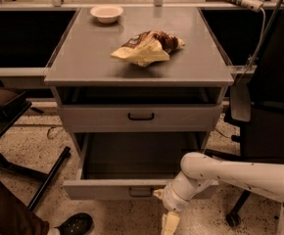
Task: Close middle drawer
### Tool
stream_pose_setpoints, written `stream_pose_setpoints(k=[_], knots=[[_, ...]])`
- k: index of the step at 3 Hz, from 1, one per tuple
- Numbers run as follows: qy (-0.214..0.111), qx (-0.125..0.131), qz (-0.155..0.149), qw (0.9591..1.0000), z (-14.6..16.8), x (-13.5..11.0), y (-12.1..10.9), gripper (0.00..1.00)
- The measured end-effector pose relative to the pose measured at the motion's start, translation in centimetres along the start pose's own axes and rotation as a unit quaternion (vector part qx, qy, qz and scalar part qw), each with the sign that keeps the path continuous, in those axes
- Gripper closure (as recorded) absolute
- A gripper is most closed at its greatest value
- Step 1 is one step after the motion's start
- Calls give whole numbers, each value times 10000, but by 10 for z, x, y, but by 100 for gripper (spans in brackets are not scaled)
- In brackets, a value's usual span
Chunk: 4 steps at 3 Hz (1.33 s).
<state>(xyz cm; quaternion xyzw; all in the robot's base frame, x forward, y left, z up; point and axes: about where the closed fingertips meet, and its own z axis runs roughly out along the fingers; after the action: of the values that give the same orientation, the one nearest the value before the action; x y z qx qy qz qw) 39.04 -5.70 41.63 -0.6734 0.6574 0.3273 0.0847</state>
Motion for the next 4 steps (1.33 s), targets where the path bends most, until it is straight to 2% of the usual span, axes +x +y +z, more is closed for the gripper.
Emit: stream_pose_setpoints(k=[1, 2, 3, 4], knots=[[-65, 124, 96, 9999, -7, 9, -2, 0], [-128, 342, 264, 9990, -22, 28, -21, 0], [-157, 431, 390, 9982, -30, 41, -55, 0], [-140, 470, 350, 9982, -36, 32, -96, 0]])
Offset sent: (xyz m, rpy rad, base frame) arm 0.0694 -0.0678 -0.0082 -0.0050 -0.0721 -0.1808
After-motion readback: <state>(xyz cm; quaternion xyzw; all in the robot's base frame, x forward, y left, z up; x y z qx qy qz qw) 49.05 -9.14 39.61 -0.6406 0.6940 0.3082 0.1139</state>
